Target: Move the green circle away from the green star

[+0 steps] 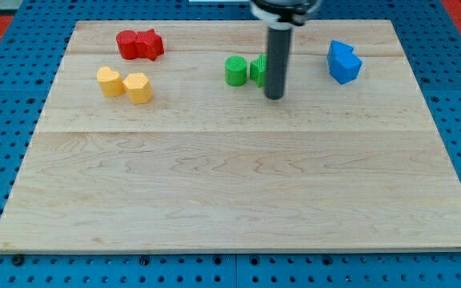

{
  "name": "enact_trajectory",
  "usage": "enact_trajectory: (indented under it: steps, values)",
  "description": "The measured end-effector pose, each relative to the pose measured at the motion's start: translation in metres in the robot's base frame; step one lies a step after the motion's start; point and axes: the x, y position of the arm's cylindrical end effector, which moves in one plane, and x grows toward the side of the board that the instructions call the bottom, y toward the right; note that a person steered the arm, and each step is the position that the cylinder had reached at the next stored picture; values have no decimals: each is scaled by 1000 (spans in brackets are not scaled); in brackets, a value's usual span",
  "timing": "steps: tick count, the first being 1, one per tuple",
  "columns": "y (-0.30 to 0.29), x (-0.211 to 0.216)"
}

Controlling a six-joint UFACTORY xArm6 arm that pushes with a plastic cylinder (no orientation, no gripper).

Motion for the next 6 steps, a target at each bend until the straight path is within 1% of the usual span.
enact_trajectory:
  steps: [1,2,3,6]
  values:
    - [-6,-5]
    - [-23,-2]
    - [-18,-2]
    - [-36,-19]
